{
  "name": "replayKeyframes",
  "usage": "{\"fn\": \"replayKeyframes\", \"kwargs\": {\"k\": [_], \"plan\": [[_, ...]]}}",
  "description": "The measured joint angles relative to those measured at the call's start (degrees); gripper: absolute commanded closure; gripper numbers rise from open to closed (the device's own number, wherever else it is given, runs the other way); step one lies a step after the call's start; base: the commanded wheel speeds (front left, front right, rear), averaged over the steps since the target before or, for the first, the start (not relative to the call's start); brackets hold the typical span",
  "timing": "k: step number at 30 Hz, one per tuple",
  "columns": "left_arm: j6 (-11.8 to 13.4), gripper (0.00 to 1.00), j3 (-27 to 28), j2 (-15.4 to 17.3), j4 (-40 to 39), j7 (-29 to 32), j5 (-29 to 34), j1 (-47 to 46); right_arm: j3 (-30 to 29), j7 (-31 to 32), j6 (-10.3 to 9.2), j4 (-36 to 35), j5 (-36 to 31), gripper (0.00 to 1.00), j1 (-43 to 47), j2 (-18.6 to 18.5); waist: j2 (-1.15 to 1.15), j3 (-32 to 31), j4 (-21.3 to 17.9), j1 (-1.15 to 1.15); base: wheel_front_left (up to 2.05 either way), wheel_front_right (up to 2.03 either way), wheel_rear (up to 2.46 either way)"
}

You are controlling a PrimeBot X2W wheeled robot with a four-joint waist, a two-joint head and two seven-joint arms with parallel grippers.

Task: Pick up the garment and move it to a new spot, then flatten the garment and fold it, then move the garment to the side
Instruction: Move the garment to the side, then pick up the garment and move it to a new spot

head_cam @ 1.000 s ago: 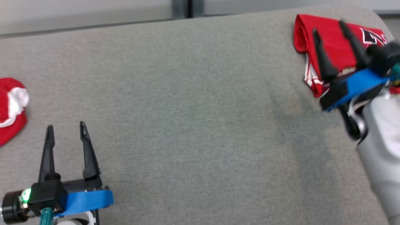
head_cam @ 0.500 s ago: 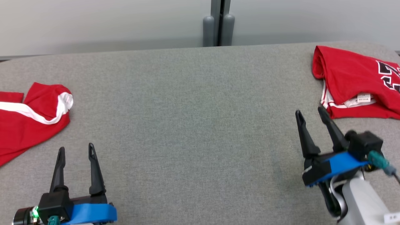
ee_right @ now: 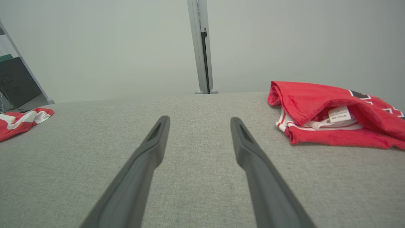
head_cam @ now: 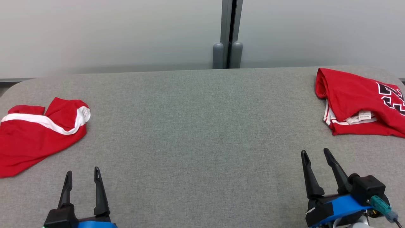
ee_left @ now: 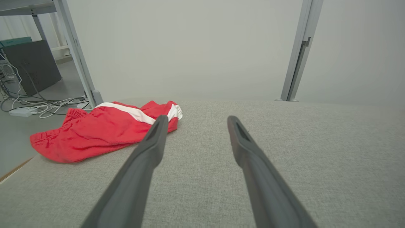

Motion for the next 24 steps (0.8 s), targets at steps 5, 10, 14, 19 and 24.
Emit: {"fn": "replayKeyframes", "kwargs": {"k": [5, 10, 14, 19, 24], "plan": [[-0.5, 0.00, 0.3, -0.1, 1.2, 0.0, 0.0, 0.1, -1.4, 0.0, 0.00, -0.1, -0.6, 0.00, 1.8, 0.9, 0.01, -1.1, 0.2, 0.00, 0.00, 0.00, 0.00], [-0.6, 0.00, 0.7, 0.0, 2.2, 0.0, 0.3, 0.4, -2.0, 0.3, 0.00, -0.3, -1.4, 0.00, 2.3, 1.3, 0.01, -1.7, 0.2, 0.01, 0.00, 0.00, 0.00], [-1.0, 0.00, 1.0, 0.1, 2.6, 0.0, 0.3, 0.4, -2.0, 0.6, 0.00, -0.3, -1.4, 0.00, 2.9, 1.6, 0.01, -2.1, 0.2, 0.01, 0.00, 0.00, 0.00], [-1.0, 0.00, 1.2, 0.1, 2.7, 0.0, 0.4, 0.5, -1.7, 0.6, 0.00, -0.3, -1.5, 0.00, 3.0, 1.8, 0.01, -2.5, 0.1, 0.01, 0.00, 0.00, 0.00], [-1.2, 0.00, 1.3, 0.2, 2.8, 0.0, 0.8, 0.5, -1.7, 0.6, 0.00, -0.3, -1.7, 0.00, 3.1, 1.9, 0.01, -2.6, 0.1, 0.01, 0.00, 0.00, 0.00]]}}
